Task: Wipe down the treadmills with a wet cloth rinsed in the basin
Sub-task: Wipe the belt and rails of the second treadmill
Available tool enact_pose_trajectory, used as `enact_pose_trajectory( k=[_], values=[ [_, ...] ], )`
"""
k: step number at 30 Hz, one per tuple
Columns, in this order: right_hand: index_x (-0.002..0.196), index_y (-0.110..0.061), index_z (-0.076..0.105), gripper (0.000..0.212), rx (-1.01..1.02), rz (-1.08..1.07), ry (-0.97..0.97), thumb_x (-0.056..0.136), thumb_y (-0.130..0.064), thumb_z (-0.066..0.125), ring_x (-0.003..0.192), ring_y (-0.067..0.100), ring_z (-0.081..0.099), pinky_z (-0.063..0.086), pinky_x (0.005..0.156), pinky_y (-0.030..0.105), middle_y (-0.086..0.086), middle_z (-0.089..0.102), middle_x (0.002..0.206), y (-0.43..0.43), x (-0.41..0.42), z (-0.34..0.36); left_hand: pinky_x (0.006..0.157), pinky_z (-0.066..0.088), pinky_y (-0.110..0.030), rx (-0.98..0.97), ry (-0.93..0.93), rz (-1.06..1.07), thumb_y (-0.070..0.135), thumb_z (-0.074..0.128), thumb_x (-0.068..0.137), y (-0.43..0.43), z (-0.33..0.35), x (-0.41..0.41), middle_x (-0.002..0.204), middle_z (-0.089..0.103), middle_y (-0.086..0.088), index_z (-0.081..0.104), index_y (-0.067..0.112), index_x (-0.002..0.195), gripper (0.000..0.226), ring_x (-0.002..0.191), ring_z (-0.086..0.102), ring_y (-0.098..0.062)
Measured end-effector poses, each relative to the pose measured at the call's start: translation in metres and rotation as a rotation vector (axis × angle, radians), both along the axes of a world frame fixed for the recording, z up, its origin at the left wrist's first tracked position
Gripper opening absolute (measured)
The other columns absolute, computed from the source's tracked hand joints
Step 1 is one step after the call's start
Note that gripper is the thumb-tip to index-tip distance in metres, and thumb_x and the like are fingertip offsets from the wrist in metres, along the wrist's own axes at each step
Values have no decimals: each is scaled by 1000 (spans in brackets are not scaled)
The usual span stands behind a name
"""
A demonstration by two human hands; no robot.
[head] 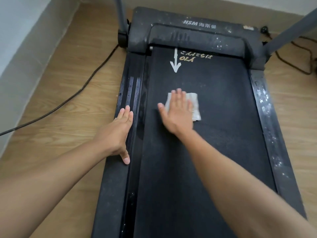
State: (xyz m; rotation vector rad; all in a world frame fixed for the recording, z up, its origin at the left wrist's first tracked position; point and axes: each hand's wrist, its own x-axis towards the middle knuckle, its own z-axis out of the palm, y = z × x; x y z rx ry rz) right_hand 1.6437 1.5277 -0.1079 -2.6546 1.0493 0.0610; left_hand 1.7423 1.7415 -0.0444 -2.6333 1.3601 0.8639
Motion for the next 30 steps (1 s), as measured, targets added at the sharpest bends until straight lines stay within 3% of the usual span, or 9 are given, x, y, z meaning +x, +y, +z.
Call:
enact_pose_trajectory(
  k=[4,7,9,12,16,21,24,30],
  values=[
    [170,-18,5,66,-39,341,1,112,-48,15,163,18,-9,-2,132,47,0,-2,178,57,-1,2,126,19,-31,23,17,11,52,102,35,0,5,0,161,-43,4,-22,14,161,181,150,-32,-10],
    [170,-26,7,61,-39,523,26,113,-46,16,163,13,-6,-2,132,46,-8,1,177,25,-44,2,126,15,-31,49,25,-12,53,102,37,0,9,0,161,-44,1,-23,12,161,180,150,-32,-12],
    [169,-30,5,62,-63,387,37,111,-50,9,163,11,-7,0,132,46,-11,-1,177,-20,-78,3,126,19,-32,67,24,-34,54,101,38,-2,9,0,160,-45,1,-25,12,160,180,149,-33,-12],
    [169,-31,4,67,-82,15,79,107,-55,6,162,11,-9,0,132,45,-10,-3,177,-89,-148,0,125,28,-35,62,-3,-34,56,100,38,-1,6,2,158,-46,1,-26,12,159,181,147,-34,-12],
    [170,-21,7,76,-48,-285,90,103,-57,1,163,16,-3,1,133,43,1,1,178,-124,-227,0,121,37,-38,56,-9,-52,57,100,37,2,2,3,156,-47,4,-26,14,159,181,148,-33,-11],
    [169,-13,5,68,-26,-596,64,112,-47,23,164,24,-2,2,131,50,10,1,177,-88,-169,-3,123,34,-42,28,15,-34,52,102,31,2,-6,4,152,-48,4,-24,11,160,185,145,-34,-10],
    [169,-15,5,71,-83,-405,18,111,-51,22,164,23,-2,1,131,50,6,1,178,-33,-104,-7,127,27,-42,8,18,2,48,104,31,0,-9,3,150,-47,3,-22,10,160,184,146,-33,-11],
    [169,-17,10,64,-90,238,-42,112,-43,20,164,22,-2,1,132,50,2,5,177,112,-17,-5,128,3,-31,13,56,26,45,104,36,-2,2,-3,162,-40,-3,-23,9,160,181,152,-31,-17]
  ],
)
